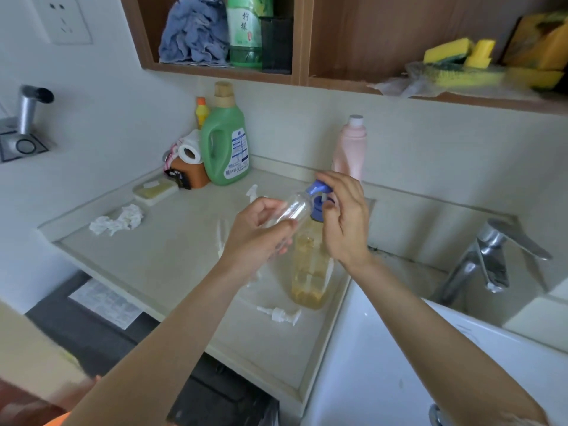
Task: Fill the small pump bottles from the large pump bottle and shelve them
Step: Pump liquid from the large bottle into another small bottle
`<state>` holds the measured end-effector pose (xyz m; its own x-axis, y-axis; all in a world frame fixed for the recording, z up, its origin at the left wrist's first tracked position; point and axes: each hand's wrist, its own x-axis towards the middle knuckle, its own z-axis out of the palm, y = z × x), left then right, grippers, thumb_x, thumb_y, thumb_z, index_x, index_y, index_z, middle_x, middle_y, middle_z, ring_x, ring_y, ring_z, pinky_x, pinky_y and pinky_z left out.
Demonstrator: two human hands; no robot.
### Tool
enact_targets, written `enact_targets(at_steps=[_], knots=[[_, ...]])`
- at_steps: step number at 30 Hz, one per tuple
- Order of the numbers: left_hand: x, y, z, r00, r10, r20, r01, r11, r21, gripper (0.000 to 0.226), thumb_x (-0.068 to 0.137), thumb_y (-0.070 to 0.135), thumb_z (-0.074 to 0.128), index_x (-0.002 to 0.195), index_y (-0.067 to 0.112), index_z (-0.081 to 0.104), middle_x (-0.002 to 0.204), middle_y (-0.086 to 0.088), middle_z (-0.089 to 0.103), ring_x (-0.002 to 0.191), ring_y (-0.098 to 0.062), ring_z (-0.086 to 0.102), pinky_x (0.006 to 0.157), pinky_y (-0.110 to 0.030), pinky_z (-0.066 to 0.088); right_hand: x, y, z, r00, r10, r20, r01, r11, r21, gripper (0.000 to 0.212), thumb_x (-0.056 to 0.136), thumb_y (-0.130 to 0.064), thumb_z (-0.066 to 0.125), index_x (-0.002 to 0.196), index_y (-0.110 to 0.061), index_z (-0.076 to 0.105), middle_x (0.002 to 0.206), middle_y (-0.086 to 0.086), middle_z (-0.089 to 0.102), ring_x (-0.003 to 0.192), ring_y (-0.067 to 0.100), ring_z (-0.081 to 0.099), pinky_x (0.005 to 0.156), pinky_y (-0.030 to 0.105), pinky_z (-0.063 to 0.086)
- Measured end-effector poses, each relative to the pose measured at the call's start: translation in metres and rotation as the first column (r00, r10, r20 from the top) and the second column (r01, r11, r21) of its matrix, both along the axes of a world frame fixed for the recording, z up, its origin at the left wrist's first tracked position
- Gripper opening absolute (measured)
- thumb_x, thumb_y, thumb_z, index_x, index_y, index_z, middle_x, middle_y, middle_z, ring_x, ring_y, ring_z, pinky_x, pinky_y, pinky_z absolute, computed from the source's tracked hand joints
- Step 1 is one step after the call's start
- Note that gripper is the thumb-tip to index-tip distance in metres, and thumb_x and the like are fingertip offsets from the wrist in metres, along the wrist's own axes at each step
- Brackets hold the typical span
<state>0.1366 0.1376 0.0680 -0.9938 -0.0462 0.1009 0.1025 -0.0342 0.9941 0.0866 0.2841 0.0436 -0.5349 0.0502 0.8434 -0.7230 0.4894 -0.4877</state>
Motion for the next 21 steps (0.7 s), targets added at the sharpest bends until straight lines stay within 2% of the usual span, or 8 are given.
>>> enact_targets(at_steps=[3, 6, 13, 17, 21], knots=[[0.001, -0.001, 0.000, 0.999, -0.030, -0.017, 0.031, 0.998, 0.060, 0.015, 0.084, -0.001, 0.066, 0.097, 0.005, 0.061, 0.073, 0.007, 0.065, 0.058, -0.023, 0.052, 0.046, -0.022, 0.041, 0.002, 0.001, 0.000, 0.999, 0.023, 0.030, -0.022, 1.000, -0.012, 0.045, 0.083, -0.013, 0.036, 0.113, 0.004, 0.065, 0.117, 0.013, 0.063, 0.113, 0.024, 0.055, 0.101, 0.025, 0.040], [0.002, -0.003, -0.003, 0.998, -0.063, 0.012, 0.061, 0.992, 0.109, 0.016, 0.083, 0.001, 0.068, 0.095, 0.010, 0.063, 0.068, 0.009, 0.066, 0.056, -0.020, 0.055, 0.048, -0.022, 0.044, 0.004, -0.001, -0.007, 0.998, 0.048, -0.029, -0.049, 0.998, -0.046, 0.043, 0.081, -0.010, 0.035, 0.108, 0.006, 0.065, 0.115, 0.011, 0.062, 0.113, 0.022, 0.055, 0.099, 0.034, 0.044], [-0.002, -0.005, -0.016, 0.990, -0.094, 0.104, 0.082, 0.990, 0.114, 0.016, 0.083, 0.006, 0.068, 0.098, 0.006, 0.064, 0.070, 0.000, 0.065, 0.048, -0.015, 0.056, 0.043, -0.019, 0.042, -0.001, -0.007, -0.016, 0.992, -0.049, -0.120, 0.042, 0.997, -0.064, 0.034, 0.074, -0.005, 0.036, 0.082, 0.004, 0.067, 0.094, 0.001, 0.062, 0.092, 0.016, 0.055, 0.088, 0.014, 0.036], [-0.003, -0.009, -0.015, 0.983, -0.123, 0.137, 0.110, 0.989, 0.098, 0.018, 0.085, 0.007, 0.066, 0.103, 0.006, 0.062, 0.074, 0.001, 0.067, 0.049, -0.014, 0.059, 0.044, -0.019, 0.043, 0.000, -0.009, -0.013, 0.994, -0.050, -0.095, 0.046, 0.998, -0.043, 0.031, 0.073, -0.005, 0.038, 0.083, -0.001, 0.067, 0.094, -0.002, 0.062, 0.090, 0.014, 0.053, 0.085, 0.018, 0.037], [-0.001, -0.009, -0.008, 0.978, -0.148, 0.149, 0.131, 0.984, 0.120, 0.012, 0.086, 0.009, 0.062, 0.096, 0.012, 0.056, 0.074, 0.000, 0.064, 0.052, -0.013, 0.062, 0.047, -0.021, 0.044, 0.001, 0.001, -0.002, 0.996, 0.045, -0.082, -0.047, 0.999, -0.022, 0.033, 0.073, -0.007, 0.040, 0.092, -0.003, 0.067, 0.102, -0.004, 0.063, 0.097, 0.020, 0.057, 0.088, 0.026, 0.042]])
